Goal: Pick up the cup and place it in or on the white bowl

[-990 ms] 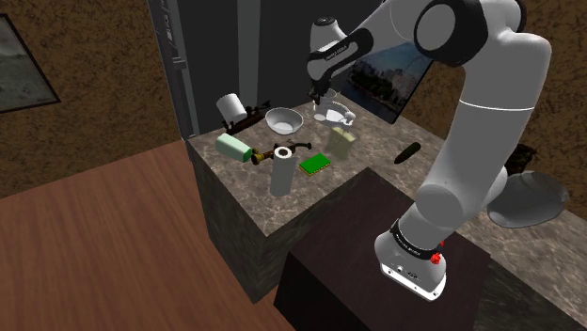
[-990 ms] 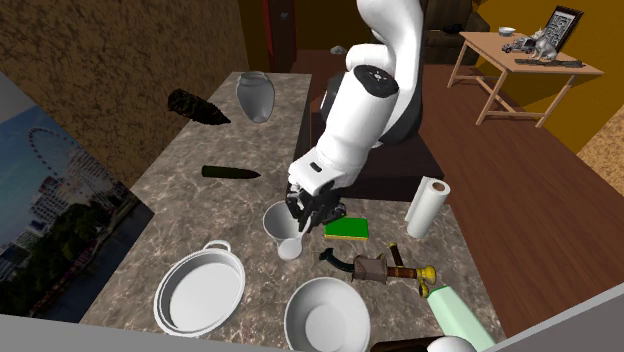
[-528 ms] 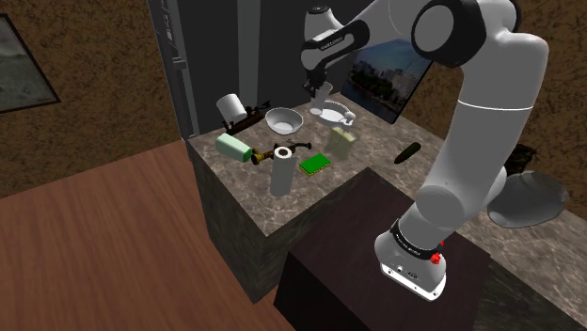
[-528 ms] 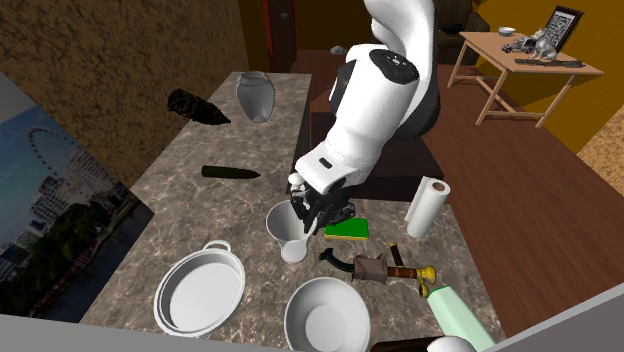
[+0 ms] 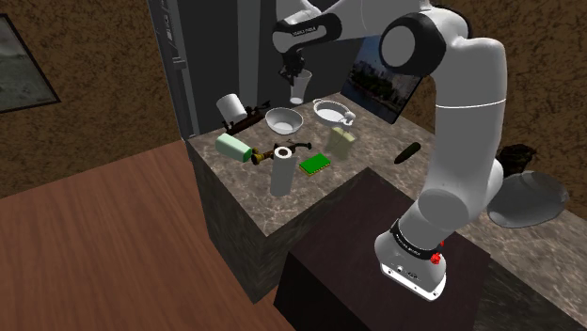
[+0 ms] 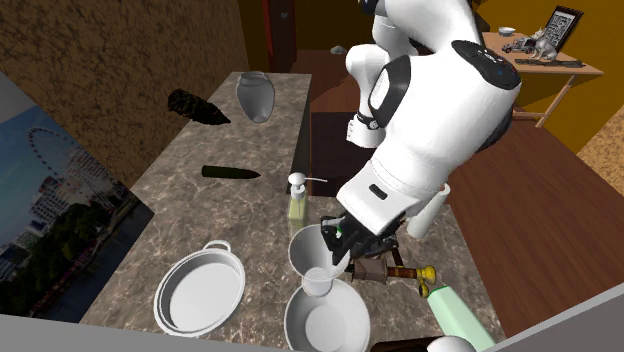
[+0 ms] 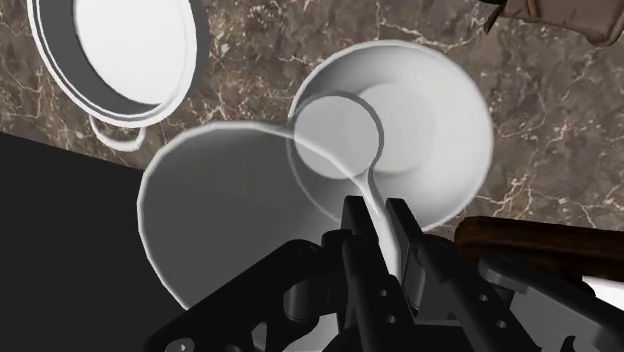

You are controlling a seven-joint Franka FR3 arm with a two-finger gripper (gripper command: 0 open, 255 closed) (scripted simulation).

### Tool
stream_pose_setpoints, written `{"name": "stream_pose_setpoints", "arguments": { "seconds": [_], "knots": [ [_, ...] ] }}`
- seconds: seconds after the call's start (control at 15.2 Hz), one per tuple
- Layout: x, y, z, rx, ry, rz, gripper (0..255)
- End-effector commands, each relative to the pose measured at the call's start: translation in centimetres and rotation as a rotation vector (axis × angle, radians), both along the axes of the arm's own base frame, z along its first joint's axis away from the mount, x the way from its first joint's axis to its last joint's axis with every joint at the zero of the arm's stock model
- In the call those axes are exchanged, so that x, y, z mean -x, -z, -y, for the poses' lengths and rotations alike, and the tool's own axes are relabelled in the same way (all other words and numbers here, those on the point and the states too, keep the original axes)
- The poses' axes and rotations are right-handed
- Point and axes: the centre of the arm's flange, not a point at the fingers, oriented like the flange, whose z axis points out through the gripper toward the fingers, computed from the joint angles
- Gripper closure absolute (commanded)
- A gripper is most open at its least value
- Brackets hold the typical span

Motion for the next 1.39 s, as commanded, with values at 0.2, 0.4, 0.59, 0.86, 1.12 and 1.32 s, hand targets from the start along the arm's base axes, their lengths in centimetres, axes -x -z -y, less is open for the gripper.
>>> {"name": "stream_pose_setpoints", "arguments": {
  "seconds": [0.2,0.4,0.59,0.86,1.12,1.32],
  "knots": [
    [-3.6,0.3,-2.1,0.000,0.001,0.000,255],
    [-3.6,1.8,-2.1,0.000,0.001,0.000,255],
    [-3.6,3.4,-2.1,0.000,0.001,0.000,255],
    [-3.6,5.5,-2.1,0.000,0.001,0.000,255],
    [-3.6,7.6,-2.1,0.000,0.001,0.000,255],
    [-3.6,9.2,-2.1,0.000,0.001,0.000,255]
  ]
}}
